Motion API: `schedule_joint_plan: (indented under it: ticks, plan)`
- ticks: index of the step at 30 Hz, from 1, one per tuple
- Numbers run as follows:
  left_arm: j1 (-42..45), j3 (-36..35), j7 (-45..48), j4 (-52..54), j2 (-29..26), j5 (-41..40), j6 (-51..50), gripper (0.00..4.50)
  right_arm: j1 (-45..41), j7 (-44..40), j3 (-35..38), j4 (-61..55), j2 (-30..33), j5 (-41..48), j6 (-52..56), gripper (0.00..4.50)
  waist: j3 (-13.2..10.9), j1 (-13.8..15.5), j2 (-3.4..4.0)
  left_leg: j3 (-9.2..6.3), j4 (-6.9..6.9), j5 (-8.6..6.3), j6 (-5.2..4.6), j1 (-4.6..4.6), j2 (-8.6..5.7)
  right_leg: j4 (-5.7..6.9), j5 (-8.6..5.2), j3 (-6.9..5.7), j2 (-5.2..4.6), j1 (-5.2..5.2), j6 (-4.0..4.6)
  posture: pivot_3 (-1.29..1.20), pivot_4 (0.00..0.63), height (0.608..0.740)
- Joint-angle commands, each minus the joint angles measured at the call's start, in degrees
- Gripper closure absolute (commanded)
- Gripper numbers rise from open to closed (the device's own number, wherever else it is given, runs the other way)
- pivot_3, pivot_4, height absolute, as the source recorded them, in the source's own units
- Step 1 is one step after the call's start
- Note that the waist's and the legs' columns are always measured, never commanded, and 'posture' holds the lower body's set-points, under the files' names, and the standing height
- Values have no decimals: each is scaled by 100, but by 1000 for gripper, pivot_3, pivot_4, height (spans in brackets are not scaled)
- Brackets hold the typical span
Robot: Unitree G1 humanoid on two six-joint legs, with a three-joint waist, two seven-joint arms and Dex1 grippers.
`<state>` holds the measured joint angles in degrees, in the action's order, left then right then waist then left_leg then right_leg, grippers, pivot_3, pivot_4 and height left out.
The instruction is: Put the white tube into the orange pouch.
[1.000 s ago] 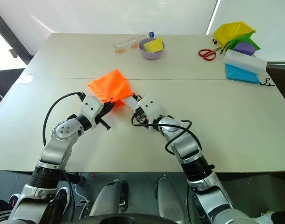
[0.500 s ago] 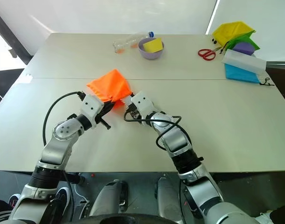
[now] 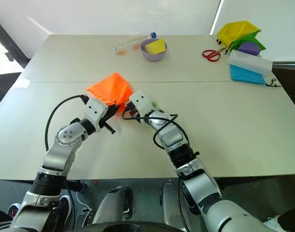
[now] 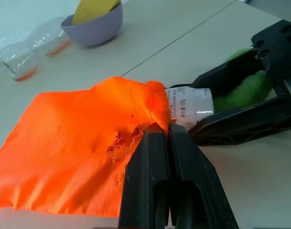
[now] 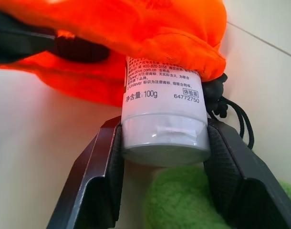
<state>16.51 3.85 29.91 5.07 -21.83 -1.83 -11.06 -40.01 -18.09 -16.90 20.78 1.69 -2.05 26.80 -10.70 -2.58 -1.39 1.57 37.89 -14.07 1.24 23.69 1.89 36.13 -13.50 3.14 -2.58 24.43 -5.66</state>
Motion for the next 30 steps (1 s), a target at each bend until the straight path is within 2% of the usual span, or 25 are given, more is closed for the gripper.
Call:
schedule_joint_plan:
  ticks: [1,5,11,20,30]
  plan:
    - [16,36,10,296,-2,-30,1,4500,-232,128,159,139,-135,-30,-286,2708,0,-1,0,0,-2,0,0,0,1,0,0,0,1,1,0,0,150,740]
    - [0,51,22,345,1,-36,-42,4500,-300,94,272,354,-325,98,-395,2708,0,-1,0,1,-7,0,0,0,0,-1,1,0,0,2,-1,0,150,740]
    - [-3,65,36,375,8,-43,-85,4500,-320,-129,-7,468,-284,-194,-698,2708,0,-2,1,0,-8,0,0,0,0,-1,8,0,-1,3,-14,0,150,740]
    - [-27,90,61,427,9,-55,-117,4500,-728,185,290,1149,-423,-200,-1011,2708,-1,-7,2,0,-12,0,0,0,1,-1,1,0,-2,5,-1,0,150,740]
    - [-35,105,46,433,-9,-49,-121,4500,-689,-159,17,1244,-463,-385,-1209,2708,-1,-5,2,1,-58,0,0,-1,-2,-3,12,-1,-3,22,-22,0,150,740]
